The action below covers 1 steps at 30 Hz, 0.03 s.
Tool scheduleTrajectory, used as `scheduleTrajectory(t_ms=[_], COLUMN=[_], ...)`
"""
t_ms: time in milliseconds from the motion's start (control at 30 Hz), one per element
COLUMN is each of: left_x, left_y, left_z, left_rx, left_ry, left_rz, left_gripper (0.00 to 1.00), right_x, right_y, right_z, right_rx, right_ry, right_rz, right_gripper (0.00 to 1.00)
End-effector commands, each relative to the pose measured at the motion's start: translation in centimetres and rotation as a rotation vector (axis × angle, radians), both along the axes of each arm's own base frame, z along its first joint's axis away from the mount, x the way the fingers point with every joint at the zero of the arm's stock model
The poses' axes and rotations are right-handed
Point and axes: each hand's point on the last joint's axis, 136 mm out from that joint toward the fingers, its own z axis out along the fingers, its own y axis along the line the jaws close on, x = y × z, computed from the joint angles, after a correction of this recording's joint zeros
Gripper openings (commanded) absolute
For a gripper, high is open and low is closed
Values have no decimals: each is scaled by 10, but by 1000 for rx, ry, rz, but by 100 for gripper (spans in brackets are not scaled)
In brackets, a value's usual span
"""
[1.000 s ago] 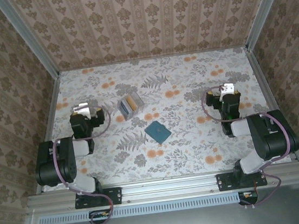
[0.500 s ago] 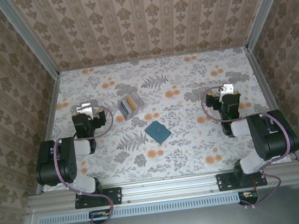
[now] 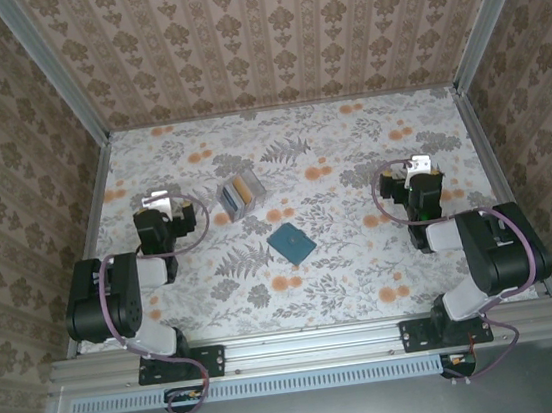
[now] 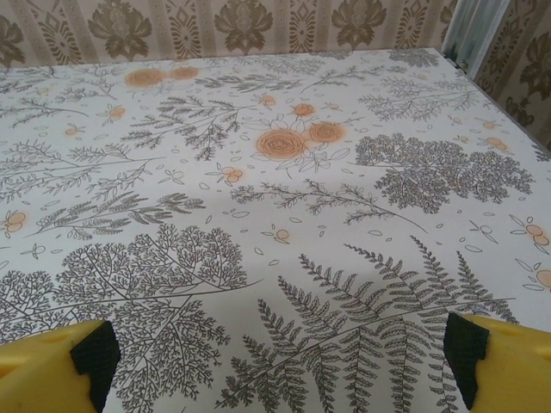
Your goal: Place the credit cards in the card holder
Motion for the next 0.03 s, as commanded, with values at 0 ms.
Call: scheduleTrajectory(t_ms=[0], left_x=[6], left_y=[2], left_z=[11], left_rx=[18], left_ry=[-31], left_rz=[1], left_gripper=[100], right_x=[6], right_y=[5], right_z=[10], right_rx=[19], right_ry=[-30], right_rz=[19], right_gripper=[100])
